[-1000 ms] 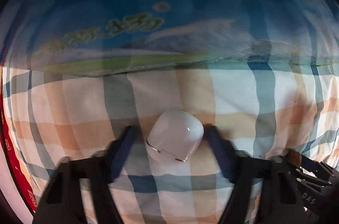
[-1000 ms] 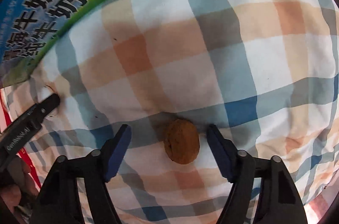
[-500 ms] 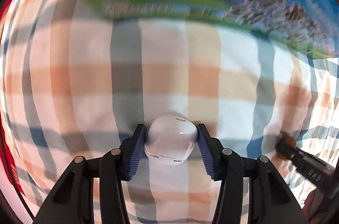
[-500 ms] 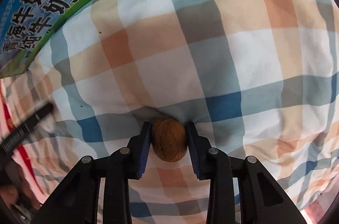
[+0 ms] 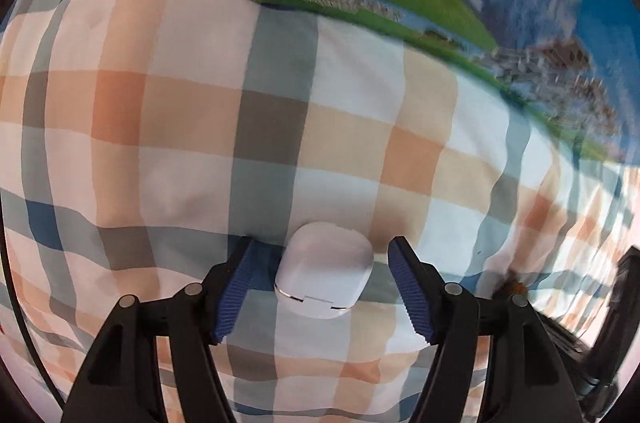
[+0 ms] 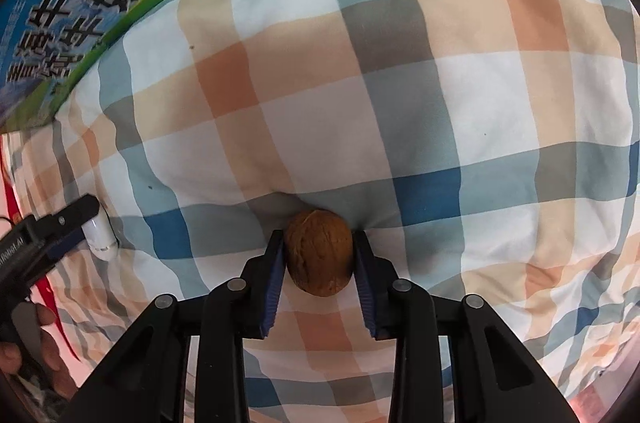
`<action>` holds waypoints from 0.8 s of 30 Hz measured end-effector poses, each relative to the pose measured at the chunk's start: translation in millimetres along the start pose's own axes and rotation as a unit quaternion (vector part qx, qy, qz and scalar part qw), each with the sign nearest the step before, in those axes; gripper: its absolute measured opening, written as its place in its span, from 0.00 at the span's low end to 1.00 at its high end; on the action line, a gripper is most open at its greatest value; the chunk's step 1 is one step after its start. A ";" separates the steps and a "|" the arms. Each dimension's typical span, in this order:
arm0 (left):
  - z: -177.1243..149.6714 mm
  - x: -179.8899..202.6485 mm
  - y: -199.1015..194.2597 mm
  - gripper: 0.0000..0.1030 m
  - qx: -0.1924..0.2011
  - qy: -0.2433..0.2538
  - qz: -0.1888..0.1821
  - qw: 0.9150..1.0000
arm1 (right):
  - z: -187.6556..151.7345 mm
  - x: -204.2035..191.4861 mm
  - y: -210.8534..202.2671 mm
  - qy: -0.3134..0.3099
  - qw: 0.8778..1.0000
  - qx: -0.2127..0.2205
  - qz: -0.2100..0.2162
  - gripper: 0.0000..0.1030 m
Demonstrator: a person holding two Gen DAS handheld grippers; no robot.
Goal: Organize rigid objects
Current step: 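Grasp the white earbud case with the left tool while the right tool grasps the walnut, then carry the earbud case and walnut over the blue box with both tools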
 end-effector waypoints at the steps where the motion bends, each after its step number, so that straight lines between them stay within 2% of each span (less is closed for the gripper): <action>1: 0.4 3.5 3.8 0.64 -0.005 0.010 0.007 1.000 | -1.4 -2.4 -1.2 -0.001 1.000 0.001 0.000 0.34; 4: 3.0 8.7 16.3 0.62 -0.007 0.061 0.048 0.997 | -9.9 -16.4 -1.1 -0.010 1.000 -0.002 -0.004 0.34; 5: 1.9 10.0 17.1 0.47 0.002 0.077 0.067 0.995 | -10.9 -19.5 0.1 -0.013 1.000 -0.003 -0.006 0.34; 6: 1.4 12.2 15.9 0.43 0.008 0.084 0.074 0.994 | -13.4 -21.9 0.4 -0.020 1.000 -0.006 -0.011 0.33; 7: 1.6 14.0 13.1 0.43 0.015 0.087 0.075 0.993 | -14.5 -24.2 -0.3 -0.026 1.000 -0.004 -0.015 0.33; 10: 2.4 15.3 8.3 0.43 0.028 0.088 0.075 0.993 | -17.0 -33.8 -3.1 -0.042 0.999 0.000 -0.021 0.33; 17: -8.7 13.2 -16.2 0.43 0.049 0.064 0.058 0.995 | -23.3 -42.6 -27.1 -0.059 0.998 0.020 -0.004 0.33; 24: -11.1 17.6 -75.6 0.43 0.093 0.065 0.031 0.993 | -34.4 -62.6 -68.0 -0.072 0.996 0.051 0.034 0.33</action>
Point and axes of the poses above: each gripper's, at about its wrist camera, not at the fingertips, and y roughly the way its jaws point, x to its right, z to its top, the point moved 10 cm from there along y, roughly the way its jaws point, and after that the axes turned 2 degrees about z, right-handed, at the moved point
